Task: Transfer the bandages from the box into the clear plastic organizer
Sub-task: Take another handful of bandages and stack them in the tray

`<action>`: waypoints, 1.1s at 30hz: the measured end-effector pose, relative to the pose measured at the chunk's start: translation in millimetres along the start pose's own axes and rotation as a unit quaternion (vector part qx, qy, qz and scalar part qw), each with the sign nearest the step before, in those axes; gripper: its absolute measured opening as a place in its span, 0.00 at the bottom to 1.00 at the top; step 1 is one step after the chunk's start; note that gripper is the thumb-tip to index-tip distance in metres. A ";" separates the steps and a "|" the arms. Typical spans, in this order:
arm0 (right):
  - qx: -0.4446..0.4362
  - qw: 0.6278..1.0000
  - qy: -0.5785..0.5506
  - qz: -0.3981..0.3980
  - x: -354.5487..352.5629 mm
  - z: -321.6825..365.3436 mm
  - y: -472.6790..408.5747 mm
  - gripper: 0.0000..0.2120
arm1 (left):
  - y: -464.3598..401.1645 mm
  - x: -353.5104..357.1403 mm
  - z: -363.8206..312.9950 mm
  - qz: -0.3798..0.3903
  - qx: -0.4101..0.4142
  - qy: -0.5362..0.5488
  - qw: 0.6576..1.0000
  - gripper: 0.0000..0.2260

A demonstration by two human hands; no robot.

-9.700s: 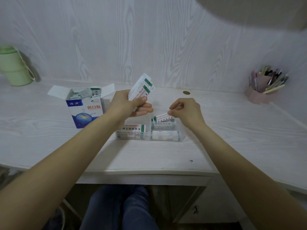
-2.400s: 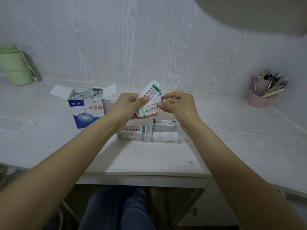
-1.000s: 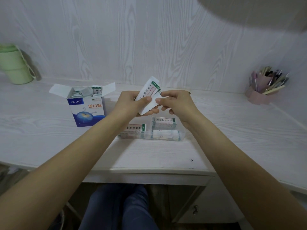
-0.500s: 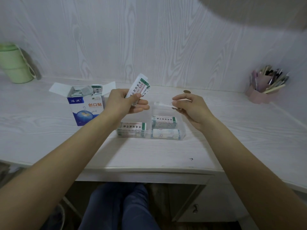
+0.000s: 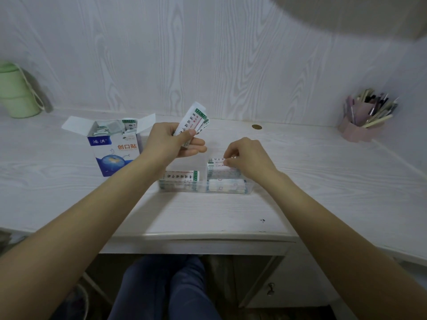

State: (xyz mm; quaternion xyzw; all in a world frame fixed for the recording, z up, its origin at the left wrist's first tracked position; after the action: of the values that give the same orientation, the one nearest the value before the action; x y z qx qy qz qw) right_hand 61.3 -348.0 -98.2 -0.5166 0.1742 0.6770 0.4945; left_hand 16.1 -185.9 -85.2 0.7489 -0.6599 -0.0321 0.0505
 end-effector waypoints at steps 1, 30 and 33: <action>0.003 1.000 0.005 0.007 1.0 0.6 -0.5 0.04 | -0.1 0.1 -0.1 0.001 0.000 0.000 1.000 0.10; 0.033 0.884 -0.441 -0.152 -12.7 11.6 5.8 0.11 | 1.6 9.9 7.0 0.008 -0.009 -0.093 0.996 0.06; 0.054 0.879 -0.449 -0.153 -9.9 5.9 9.1 0.10 | 2.3 3.6 7.8 -0.008 -0.017 -0.050 0.999 0.07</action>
State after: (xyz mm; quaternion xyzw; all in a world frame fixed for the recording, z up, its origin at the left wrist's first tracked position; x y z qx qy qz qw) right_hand 50.2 -352.5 -89.7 -0.1496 -0.1114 0.7416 0.6444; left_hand 13.4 -190.1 -92.7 0.7507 -0.6550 -0.0808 0.0299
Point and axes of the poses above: each hand's wrist, its own y-axis away from the middle knuckle, its own x-axis out of the palm, z = x × y, the point moved 10 cm from there along -y, towards the middle knuckle, and after that the axes turned 11 degrees about -x, right-handed, at the moved point
